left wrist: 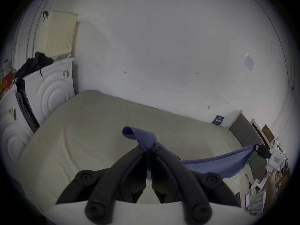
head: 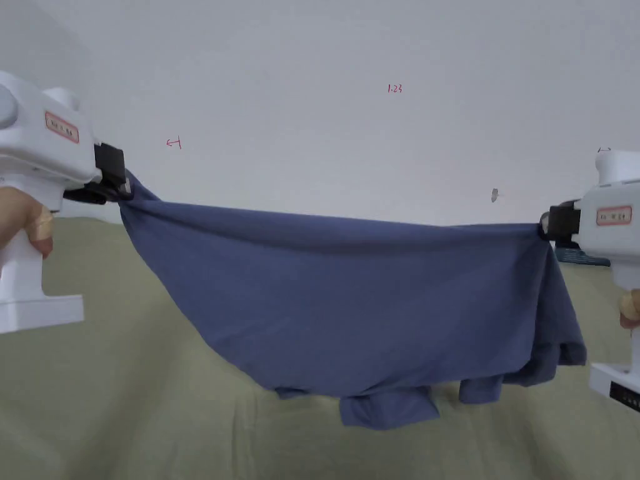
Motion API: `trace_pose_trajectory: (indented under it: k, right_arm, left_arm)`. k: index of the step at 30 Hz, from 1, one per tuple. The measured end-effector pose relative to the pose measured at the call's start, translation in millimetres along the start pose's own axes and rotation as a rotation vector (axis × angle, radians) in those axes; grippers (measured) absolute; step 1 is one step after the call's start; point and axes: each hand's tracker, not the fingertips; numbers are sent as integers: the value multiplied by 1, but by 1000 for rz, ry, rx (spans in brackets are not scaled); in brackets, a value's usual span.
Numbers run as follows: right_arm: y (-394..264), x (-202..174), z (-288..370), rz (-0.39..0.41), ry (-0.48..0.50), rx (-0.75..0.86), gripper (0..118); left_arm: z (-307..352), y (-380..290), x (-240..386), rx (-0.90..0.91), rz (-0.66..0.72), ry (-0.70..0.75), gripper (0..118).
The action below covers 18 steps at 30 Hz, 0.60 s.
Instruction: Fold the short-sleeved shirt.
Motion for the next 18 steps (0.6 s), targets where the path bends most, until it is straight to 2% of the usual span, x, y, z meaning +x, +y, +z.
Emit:
trace_pose_trajectory:
  k: [9,14,18]
  right_arm:
    - [-85,27,28,-19,4,-124,0]
    - [-140,46,62,-66,16,-195,0]
    - [-180,46,94,-76,15,-226,0]
  left_arm:
    - [-4,-106,-26,-169,67,16,4]
    - [19,-191,-44,-216,164,-13,4]
    - [40,-256,-62,-328,304,-34,4]
